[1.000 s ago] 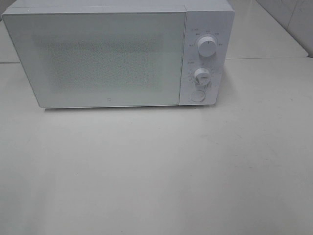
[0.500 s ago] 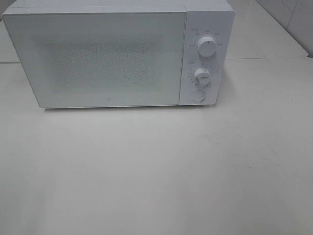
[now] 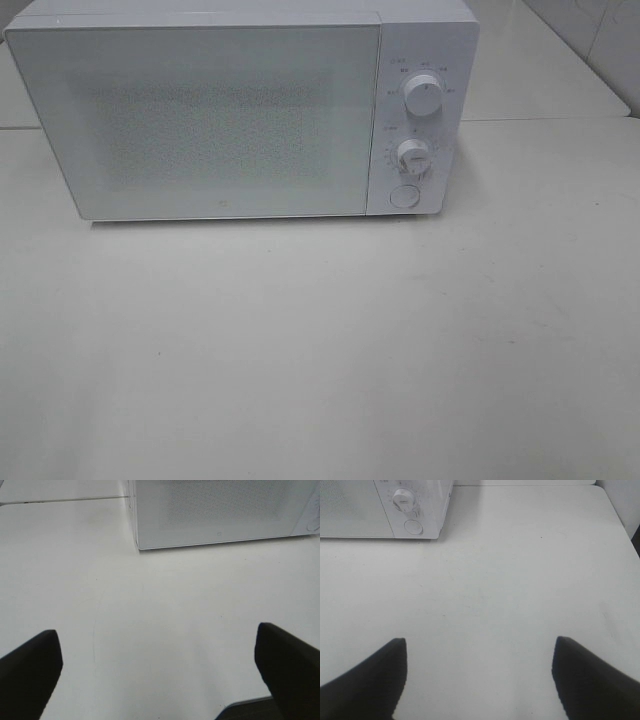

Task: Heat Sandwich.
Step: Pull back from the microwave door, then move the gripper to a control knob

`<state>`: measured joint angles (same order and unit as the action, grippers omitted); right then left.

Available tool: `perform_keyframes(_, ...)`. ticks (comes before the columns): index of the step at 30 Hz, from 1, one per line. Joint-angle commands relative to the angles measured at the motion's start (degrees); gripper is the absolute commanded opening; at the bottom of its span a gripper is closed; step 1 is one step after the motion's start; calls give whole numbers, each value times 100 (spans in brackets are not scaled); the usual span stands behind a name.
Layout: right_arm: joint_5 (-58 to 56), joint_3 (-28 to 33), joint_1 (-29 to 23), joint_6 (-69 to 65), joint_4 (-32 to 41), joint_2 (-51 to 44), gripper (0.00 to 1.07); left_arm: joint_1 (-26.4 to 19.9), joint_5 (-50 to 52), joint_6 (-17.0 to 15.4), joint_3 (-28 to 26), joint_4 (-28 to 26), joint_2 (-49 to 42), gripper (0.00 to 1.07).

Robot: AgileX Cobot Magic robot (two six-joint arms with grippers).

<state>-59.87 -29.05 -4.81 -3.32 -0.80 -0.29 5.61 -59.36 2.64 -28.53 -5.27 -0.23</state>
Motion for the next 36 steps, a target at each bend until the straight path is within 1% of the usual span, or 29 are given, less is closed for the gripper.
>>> perform_keyframes(1,63,11,23,-11,0,-80,76,-23,46,-11,23,-34,-155,103)
perform_keyframes(11,80,-17,23,-11,-6,-80,76,-23,46,-11,23,-34,-155,103)
perform_keyframes(17,350,-138,23,-17,-23,17,76,-23,46,-11,23,-34,-155,103)
perform_keyframes(21,710,-149,23,-11,-23,504,78,-23,46,-11,23,-34,-155,103)
perform_keyframes(22,710,-149,23,-11,-23,504,78,-23,46,-11,23,-34,-155,103)
perform_keyframes(25,1163,-109,23,-11,-23,1020,80,-23,46,-11,23,-34,-155,103)
perform_keyframes(26,1163,-109,23,-11,-23,1020,80,-23,46,-11,23,-34,-155,103)
perform_keyframes(30,2034,-6,23,6,-23,1650,82,-23,46,-11,23,-34,-155,103)
perform_keyframes(31,2034,-6,23,6,-23,1650,82,-23,46,-11,23,-34,-155,103)
perform_keyframes(32,2372,46,23,29,-23,1919,82,-23,46,-11,23,-34,-155,103)
perform_keyframes(35,2699,109,23,29,-23,2172,82,-23,46,-11,23,-34,-155,103)
perform_keyframes(36,3014,155,23,29,-23,2429,82,-23,46,-11,23,-34,-155,103)
